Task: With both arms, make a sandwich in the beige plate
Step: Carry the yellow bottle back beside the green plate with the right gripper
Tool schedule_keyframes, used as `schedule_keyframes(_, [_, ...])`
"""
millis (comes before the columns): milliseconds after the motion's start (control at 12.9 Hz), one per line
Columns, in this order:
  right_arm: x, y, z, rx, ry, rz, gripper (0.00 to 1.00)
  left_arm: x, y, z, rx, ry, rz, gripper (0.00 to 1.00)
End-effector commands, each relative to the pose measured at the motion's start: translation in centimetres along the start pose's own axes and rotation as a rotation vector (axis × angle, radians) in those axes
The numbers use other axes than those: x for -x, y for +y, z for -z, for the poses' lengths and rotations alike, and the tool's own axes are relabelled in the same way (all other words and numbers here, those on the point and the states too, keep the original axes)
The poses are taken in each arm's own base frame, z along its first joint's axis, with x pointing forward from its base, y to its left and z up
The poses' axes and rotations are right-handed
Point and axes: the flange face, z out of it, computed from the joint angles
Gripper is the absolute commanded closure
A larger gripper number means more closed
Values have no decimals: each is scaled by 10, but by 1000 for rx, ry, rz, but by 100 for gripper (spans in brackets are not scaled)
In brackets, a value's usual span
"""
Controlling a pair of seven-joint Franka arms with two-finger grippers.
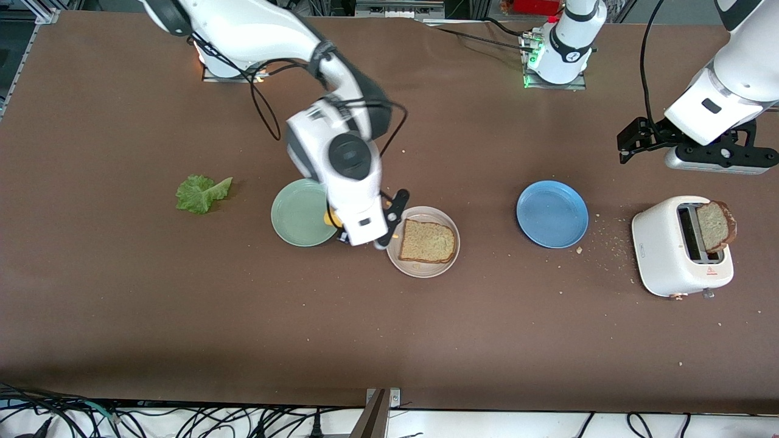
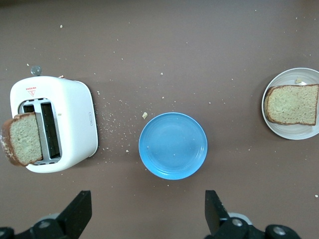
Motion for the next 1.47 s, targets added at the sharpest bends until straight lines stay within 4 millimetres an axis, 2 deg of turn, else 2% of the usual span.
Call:
schedule_keyframes(0, [29, 40, 19, -231, 152, -65, 100, -2, 2, 5, 17, 7, 6, 0])
schedule_keyframes(309, [90, 105, 33, -553, 342, -96, 100, -2, 1, 5, 17, 7, 6, 0])
schedule_keyframes(464, [122, 129, 37, -654, 410, -49, 100, -2, 1, 5, 17, 7, 6, 0])
schedule_keyframes(774, [200, 172, 32, -837, 537, 81, 100, -2, 2, 4, 17, 5, 4, 0])
schedule_keyframes(928, [236, 198, 17, -836, 597, 136, 100, -2, 3, 5, 17, 7, 4, 0])
schedule_keyframes(1006, [254, 205, 0, -869, 619, 166, 100, -2, 3, 5, 17, 7, 4, 0])
schedule_keyframes(1161, [272, 217, -24, -890, 711, 252, 100, -2, 3, 5, 17, 7, 3, 0])
schedule_keyframes(1393, [288, 218, -52, -865, 802, 391, 100, -2, 4, 5, 17, 7, 1, 0])
